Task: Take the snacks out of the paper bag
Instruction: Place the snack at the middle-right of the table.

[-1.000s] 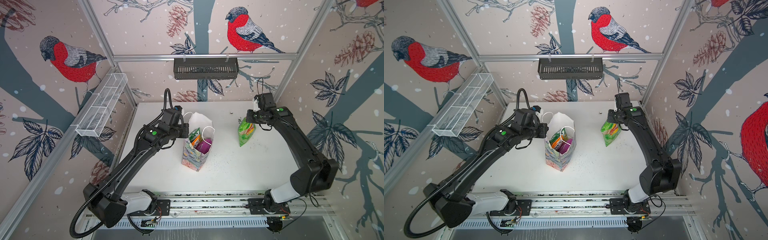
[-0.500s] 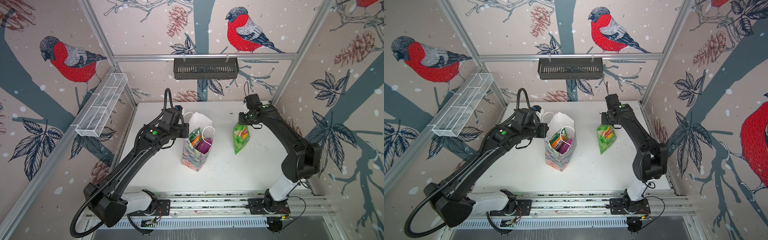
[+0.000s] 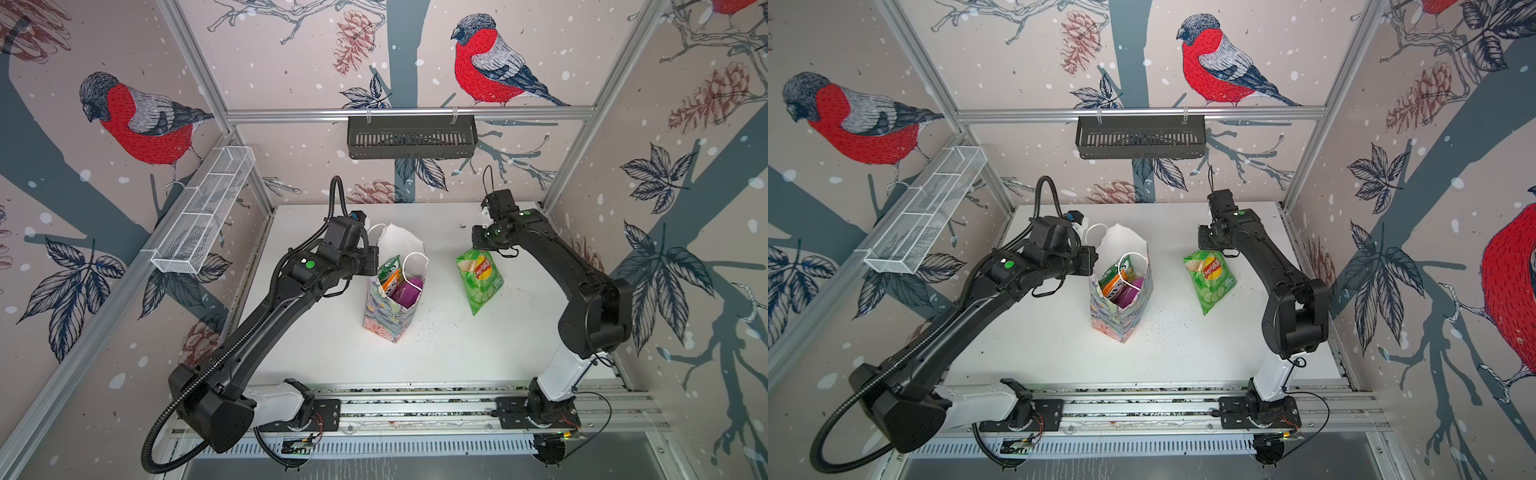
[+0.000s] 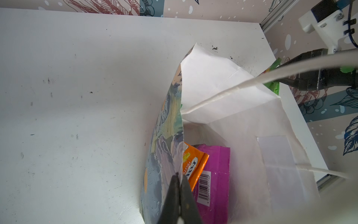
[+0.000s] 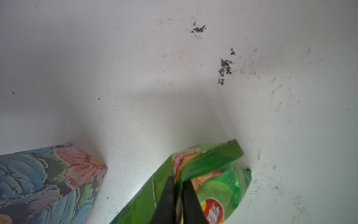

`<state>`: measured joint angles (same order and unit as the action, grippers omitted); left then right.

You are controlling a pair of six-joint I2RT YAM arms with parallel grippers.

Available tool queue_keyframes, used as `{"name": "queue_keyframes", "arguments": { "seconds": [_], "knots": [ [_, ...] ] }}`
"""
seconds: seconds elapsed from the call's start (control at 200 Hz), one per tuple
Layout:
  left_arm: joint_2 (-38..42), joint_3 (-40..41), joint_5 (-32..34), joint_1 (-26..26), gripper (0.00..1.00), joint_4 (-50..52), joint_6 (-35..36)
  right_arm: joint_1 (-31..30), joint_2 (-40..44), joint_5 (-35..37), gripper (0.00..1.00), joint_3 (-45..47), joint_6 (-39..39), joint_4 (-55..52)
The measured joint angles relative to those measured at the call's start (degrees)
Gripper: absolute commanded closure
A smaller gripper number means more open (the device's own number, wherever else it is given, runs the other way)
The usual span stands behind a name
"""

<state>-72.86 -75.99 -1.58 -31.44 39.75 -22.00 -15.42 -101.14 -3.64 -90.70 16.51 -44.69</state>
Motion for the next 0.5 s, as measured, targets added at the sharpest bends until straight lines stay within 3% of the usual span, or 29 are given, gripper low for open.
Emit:
{"name": "queue_keyframes", "arguments": {
  "seconds": [0.5],
  "knots": [
    [-0.8, -0.5, -0.5, -0.1, 1.0, -0.1, 1.3, 0.6, -1.4, -4.7, 0.77, 0.8, 0.9, 3.6]
  ]
}}
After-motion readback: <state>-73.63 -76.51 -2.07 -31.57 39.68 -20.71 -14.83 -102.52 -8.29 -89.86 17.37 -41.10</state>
